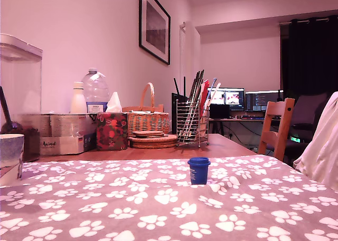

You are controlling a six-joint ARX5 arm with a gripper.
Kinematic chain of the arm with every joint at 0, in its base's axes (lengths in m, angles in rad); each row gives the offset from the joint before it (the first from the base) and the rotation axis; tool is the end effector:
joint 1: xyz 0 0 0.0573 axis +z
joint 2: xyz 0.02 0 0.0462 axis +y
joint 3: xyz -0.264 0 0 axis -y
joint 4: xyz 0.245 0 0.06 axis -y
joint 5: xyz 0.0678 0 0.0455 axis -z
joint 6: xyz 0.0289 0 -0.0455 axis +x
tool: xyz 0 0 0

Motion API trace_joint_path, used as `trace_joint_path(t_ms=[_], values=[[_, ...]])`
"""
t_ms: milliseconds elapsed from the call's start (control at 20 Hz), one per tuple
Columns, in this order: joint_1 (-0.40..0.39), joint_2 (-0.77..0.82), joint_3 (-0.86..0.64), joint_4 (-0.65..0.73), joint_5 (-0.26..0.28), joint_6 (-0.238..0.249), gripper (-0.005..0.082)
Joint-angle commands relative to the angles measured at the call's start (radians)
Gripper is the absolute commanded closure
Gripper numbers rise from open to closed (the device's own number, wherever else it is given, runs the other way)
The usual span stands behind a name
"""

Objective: Pick up the coffee capsules on the table and drop them inside the coffee cup

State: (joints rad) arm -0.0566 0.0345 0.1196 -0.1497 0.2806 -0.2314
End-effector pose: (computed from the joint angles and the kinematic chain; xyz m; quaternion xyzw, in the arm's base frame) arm 0.0899 -0.0131 0.1870 -0.1173 0.0512 -0.1629 0.9783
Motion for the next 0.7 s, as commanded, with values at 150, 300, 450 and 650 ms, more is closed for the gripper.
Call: trace_joint_path(t_ms=[150, 300, 450, 650], values=[[-0.038, 0.005, -0.018, 0.021, 0.084, -0.042, 0.079], [-0.092, 0.005, -0.018, 0.03, 0.087, -0.043, 0.079], [-0.161, 0.012, -0.018, 0.062, 0.086, -0.051, 0.079], [-0.258, 0.07, -0.018, 0.084, 0.085, -0.05, 0.079]])
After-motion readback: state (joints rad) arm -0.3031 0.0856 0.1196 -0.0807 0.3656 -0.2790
